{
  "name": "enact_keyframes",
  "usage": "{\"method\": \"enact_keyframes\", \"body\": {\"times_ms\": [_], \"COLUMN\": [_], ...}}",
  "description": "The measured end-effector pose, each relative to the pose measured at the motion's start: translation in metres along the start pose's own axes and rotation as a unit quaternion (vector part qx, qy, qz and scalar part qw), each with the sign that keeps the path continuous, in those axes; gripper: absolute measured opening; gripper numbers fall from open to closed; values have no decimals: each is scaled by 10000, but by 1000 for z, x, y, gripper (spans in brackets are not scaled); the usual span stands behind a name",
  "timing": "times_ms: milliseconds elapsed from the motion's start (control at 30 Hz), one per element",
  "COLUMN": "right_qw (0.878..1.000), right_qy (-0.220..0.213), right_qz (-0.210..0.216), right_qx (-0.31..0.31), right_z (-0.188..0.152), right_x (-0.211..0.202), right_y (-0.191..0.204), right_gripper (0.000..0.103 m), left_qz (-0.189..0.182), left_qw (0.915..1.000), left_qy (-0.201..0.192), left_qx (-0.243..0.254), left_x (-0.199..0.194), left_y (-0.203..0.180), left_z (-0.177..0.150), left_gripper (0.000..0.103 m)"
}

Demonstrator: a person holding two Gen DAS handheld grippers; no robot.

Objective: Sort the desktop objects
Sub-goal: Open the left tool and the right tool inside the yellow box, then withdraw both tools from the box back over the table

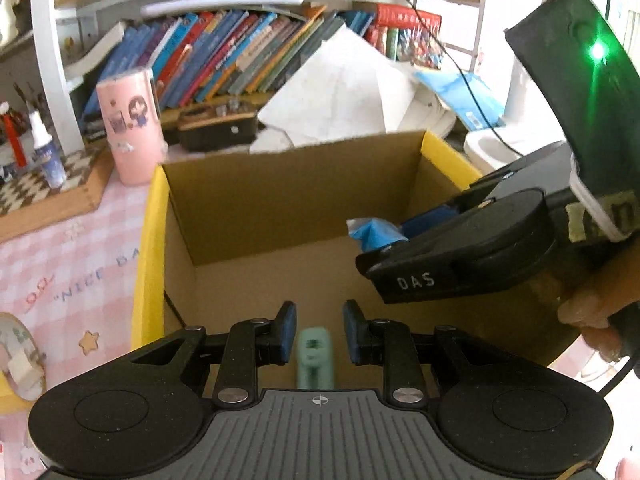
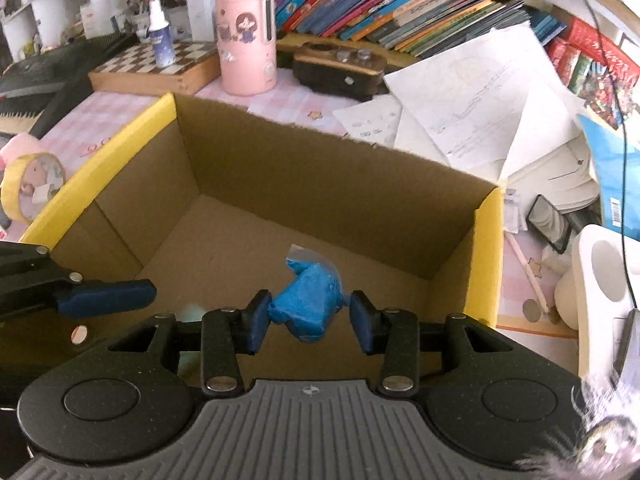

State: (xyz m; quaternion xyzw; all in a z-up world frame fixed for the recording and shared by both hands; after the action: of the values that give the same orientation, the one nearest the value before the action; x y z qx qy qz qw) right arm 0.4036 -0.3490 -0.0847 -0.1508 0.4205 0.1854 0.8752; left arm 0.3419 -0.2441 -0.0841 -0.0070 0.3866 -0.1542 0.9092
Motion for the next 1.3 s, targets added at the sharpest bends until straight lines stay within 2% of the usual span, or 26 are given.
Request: {"method": "enact_keyframes", "body": {"times_ms": [100,167,267,367,500,567,700,800,967,1300], "right_qw": [9993,9974,9943,9901,9822,9774,9670,9607,9548,9410], "right_qy": [-358,-674,-979,-1223,-1538,-1689,-1926,-2049,-2150,-2046], "right_qz": [-72,-217,-269,-388,-591,-758,-1068,-1201,-1472,-2044], "right_qx": [20,122,331,566,906,1022,1283,1440,1431,1755], "right_z": [5,7,9,9,5,3,-7,-17,-28,-56], "right_x": [-9,-19,-32,-46,-68,-79,-99,-113,-126,-146], "right_y": [-1,-5,-9,-11,-14,-14,-9,-2,15,46], "right_gripper": [50,60,61,62,65,70,73,77,79,79], "left_qz": [-20,34,55,144,310,390,552,652,689,427], "left_qw": [9997,9991,9976,9958,9924,9904,9857,9826,9811,9827], "left_qy": [-243,-414,-685,-895,-1148,-1261,-1447,-1545,-1575,-1570], "left_qx": [28,46,5,-78,-303,-421,-663,-793,-888,-891], "left_x": [-11,-20,-37,-54,-75,-86,-104,-115,-127,-148], "left_y": [-2,-2,1,5,16,23,37,46,59,72], "left_z": [8,13,21,28,33,32,24,15,4,-22], "left_gripper": [34,37,48,49,57,60,68,73,74,75]}}
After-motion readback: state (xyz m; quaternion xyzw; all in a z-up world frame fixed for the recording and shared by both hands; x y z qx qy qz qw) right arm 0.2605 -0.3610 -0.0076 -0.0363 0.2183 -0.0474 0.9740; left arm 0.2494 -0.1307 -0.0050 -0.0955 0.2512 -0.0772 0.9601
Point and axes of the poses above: each gripper's, at about its wrist camera, not at the fingertips, and x roughly the way its jaws point, y to its left, z to its top, the point moved 9 cm from there along x, roughly the way its jaws point, and after that the axes turned 8 degrees about -x, right-handed, at the moved point
